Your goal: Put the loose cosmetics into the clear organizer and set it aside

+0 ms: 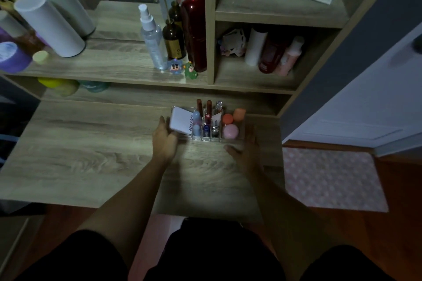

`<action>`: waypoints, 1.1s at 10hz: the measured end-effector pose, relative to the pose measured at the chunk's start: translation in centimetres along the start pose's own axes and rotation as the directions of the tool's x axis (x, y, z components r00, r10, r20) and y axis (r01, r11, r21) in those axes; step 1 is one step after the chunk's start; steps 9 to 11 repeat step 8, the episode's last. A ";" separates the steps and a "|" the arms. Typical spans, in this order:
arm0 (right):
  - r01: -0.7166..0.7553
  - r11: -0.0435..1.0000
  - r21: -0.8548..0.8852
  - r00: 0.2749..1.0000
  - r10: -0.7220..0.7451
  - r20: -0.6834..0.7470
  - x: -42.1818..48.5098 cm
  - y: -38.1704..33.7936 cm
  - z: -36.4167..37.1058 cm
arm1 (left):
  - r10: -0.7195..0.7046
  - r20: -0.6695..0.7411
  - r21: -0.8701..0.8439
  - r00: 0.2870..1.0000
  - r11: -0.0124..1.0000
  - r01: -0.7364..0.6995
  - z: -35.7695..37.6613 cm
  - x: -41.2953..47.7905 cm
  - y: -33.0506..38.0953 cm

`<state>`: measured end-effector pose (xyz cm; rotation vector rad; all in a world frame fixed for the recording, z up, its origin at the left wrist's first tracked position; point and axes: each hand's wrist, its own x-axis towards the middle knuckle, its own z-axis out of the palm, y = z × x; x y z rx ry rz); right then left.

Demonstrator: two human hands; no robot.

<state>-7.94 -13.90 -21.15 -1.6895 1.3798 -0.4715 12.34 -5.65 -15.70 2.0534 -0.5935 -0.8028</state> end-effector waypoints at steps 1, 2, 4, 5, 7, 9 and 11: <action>0.027 0.999 -0.032 0.999 -0.026 0.019 -1.5 -0.1 -0.6 | 0.054 -0.028 0.081 0.998 0.995 -0.052 0.2 -1.3 -0.5; 0.038 0.981 -0.192 0.999 -0.034 0.021 -4.1 0.1 -1.3 | 0.129 0.028 0.175 0.991 0.976 -0.132 1.3 -3.8 -1.3; 0.084 0.868 -0.490 0.996 -0.088 0.016 -9.4 1.7 -1.5 | 0.165 0.163 0.442 0.973 0.869 -0.221 3.3 -9.1 -2.6; 0.040 0.824 -0.565 0.999 -0.043 0.008 -12.0 1.7 -1.6 | 0.202 0.357 0.551 0.912 0.743 -0.380 3.6 -11.2 -2.5; -0.027 0.715 -0.698 0.999 0.050 0.012 -17.4 0.9 -4.5 | 0.159 0.602 0.639 0.783 0.491 -0.591 5.0 -15.6 -0.6; -0.146 0.806 -0.574 0.988 0.094 -0.119 -18.2 -1.6 -9.7 | 0.246 0.658 0.584 0.712 0.430 -0.689 6.8 -18.0 4.6; -0.146 0.806 -0.574 0.988 0.094 -0.119 -18.2 -1.6 -9.7 | 0.246 0.658 0.584 0.712 0.430 -0.689 6.8 -18.0 4.6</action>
